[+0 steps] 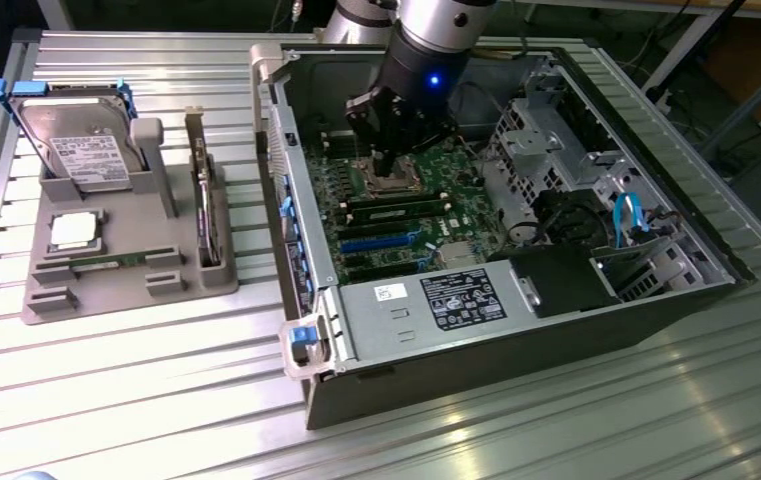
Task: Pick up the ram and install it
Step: 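Press down the ram until it locks into place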
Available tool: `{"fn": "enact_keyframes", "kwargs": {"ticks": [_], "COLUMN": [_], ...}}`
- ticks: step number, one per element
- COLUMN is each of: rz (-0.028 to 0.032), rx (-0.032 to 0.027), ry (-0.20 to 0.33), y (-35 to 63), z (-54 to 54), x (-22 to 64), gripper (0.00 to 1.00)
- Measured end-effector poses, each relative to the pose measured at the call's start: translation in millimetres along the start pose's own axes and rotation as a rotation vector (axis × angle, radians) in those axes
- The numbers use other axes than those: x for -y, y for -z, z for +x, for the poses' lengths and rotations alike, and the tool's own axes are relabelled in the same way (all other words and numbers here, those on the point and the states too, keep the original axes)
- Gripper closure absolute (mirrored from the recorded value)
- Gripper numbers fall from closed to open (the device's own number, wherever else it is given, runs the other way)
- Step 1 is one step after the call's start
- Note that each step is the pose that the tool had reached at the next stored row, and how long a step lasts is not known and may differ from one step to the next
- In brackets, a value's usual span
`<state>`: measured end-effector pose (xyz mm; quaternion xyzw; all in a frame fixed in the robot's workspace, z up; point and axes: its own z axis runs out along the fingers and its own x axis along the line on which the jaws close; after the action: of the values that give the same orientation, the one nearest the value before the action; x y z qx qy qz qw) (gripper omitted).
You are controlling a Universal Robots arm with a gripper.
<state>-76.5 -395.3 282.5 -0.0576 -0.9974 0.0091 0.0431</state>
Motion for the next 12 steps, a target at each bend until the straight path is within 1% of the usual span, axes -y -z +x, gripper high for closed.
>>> {"fn": "enact_keyframes", "kwargs": {"ticks": [1,2,3,5,6,7,8,9,11,12], "rz": [-0.0041,-0.0056,-0.0058,-0.0051,-0.0057,-0.0069,-0.0086,-0.011,-0.0179,-0.0202], "rx": [-0.0011,-0.0007,0.0011,0.0023,0.0135,0.0231,0.0297,0.0336,0.0376,0.0566], "ry": [-0.047,-0.062,-0.062,-0.053,-0.041,-0.029,-0.019,-0.008,0.013,0.029], "y": [0.0,-0.1,-0.1,0.0,0.0,0.1,0.2,0.4,1.0,1.3], "z": [0.0,-0.2,-0.2,-0.3,-0.8,-1.6,-3.1,-5.0,-9.8,-10.0], "x": [0.0,-0.1,0.0,-0.1,-0.2,-0.3,-0.5,-0.6,-0.8,-0.8], "gripper": [0.89,0.89,0.89,0.89,0.89,0.89,0.89,0.89,0.89,0.89]}}
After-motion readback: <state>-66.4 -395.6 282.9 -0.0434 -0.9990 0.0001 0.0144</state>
